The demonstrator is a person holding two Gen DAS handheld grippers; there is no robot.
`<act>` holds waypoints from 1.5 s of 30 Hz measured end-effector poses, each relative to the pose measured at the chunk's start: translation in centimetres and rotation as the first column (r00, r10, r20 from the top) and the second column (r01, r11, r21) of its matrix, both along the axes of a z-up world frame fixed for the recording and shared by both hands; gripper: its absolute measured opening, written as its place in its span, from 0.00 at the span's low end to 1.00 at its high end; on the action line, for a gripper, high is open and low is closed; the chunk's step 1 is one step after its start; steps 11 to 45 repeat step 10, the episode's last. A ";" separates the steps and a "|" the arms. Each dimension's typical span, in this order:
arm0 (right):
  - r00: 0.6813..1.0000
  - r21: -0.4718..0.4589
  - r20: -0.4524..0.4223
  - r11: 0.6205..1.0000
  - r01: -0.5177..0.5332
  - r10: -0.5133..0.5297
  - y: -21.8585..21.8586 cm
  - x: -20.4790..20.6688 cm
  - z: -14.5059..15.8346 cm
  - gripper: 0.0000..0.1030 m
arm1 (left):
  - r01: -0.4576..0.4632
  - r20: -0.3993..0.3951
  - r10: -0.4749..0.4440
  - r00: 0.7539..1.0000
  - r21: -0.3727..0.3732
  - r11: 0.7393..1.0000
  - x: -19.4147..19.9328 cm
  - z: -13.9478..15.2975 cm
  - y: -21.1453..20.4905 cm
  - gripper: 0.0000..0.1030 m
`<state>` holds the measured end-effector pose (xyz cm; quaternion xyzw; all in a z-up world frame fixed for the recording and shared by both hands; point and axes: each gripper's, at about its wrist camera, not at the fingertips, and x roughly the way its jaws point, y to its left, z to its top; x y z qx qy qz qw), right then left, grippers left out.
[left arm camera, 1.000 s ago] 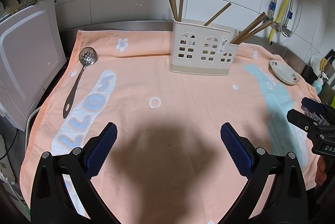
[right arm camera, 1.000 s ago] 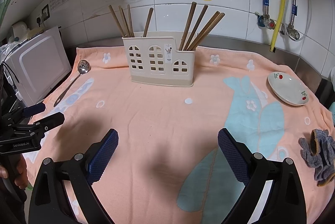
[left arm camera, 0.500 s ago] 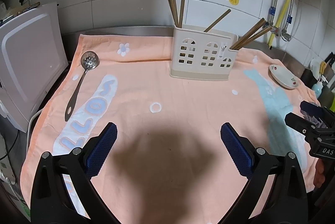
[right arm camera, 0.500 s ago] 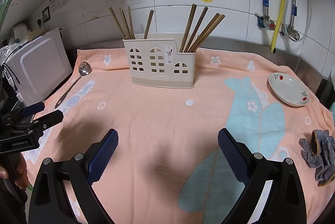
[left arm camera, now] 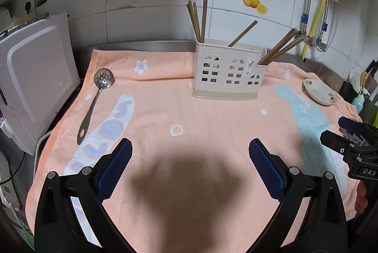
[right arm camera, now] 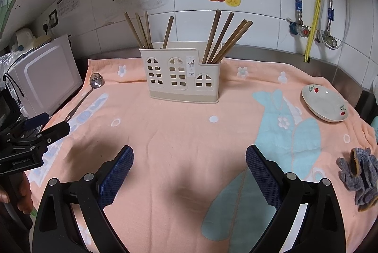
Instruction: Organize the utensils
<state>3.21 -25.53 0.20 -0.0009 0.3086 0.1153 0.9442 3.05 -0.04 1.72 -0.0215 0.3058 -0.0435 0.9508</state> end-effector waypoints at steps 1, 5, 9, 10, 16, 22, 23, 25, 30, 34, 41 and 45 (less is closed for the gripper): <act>1.000 0.002 0.000 1.000 0.000 0.000 -0.1 0.0 0.0 0.90 | 0.002 0.002 -0.002 1.000 0.000 1.000 0.0 0.1 0.0 0.95; 1.000 0.006 0.002 1.000 0.002 -0.002 -0.2 0.0 0.1 0.90 | 0.007 0.002 -0.007 1.000 -0.009 1.000 0.0 0.3 0.1 0.95; 1.000 0.001 0.004 1.000 0.003 -0.003 -0.3 0.0 0.1 0.90 | 0.010 0.005 -0.010 1.000 -0.015 1.000 -0.1 0.4 0.1 0.95; 1.000 0.002 0.005 1.000 0.003 -0.003 -0.3 0.0 0.1 0.90 | 0.010 0.005 -0.010 1.000 -0.011 1.000 -0.1 0.4 0.1 0.95; 1.000 0.002 0.005 1.000 0.003 -0.003 -0.3 0.0 0.1 0.90 | 0.010 0.005 -0.010 1.000 -0.011 1.000 -0.1 0.4 0.1 0.95; 1.000 0.002 0.005 1.000 0.003 -0.003 -0.3 0.0 0.1 0.90 | 0.010 0.005 -0.010 1.000 -0.011 1.000 -0.1 0.4 0.1 0.95; 1.000 0.002 0.005 1.000 0.003 -0.003 -0.3 0.0 0.1 0.90 | 0.010 0.005 -0.010 1.000 -0.011 1.000 -0.1 0.4 0.1 0.95; 1.000 0.002 0.005 1.000 0.003 -0.003 -0.3 0.0 0.1 0.90 | 0.010 0.005 -0.010 1.000 -0.011 1.000 -0.1 0.4 0.1 0.95; 1.000 0.002 0.005 1.000 0.003 -0.003 -0.3 0.0 0.1 0.90 | 0.010 0.005 -0.010 1.000 -0.011 1.000 -0.1 0.4 0.1 0.95; 1.000 0.002 0.005 1.000 0.003 -0.003 -0.3 0.0 0.1 0.90 | 0.010 0.005 -0.010 1.000 -0.011 1.000 -0.1 0.4 0.1 0.95; 1.000 0.002 0.005 1.000 0.003 -0.003 -0.3 0.0 0.1 0.90 | 0.010 0.005 -0.010 1.000 -0.011 1.000 -0.1 0.4 0.1 0.95; 1.000 0.002 0.005 1.000 0.003 -0.003 -0.3 0.0 0.1 0.90 | 0.010 0.005 -0.010 1.000 -0.011 1.000 -0.1 0.4 0.1 0.95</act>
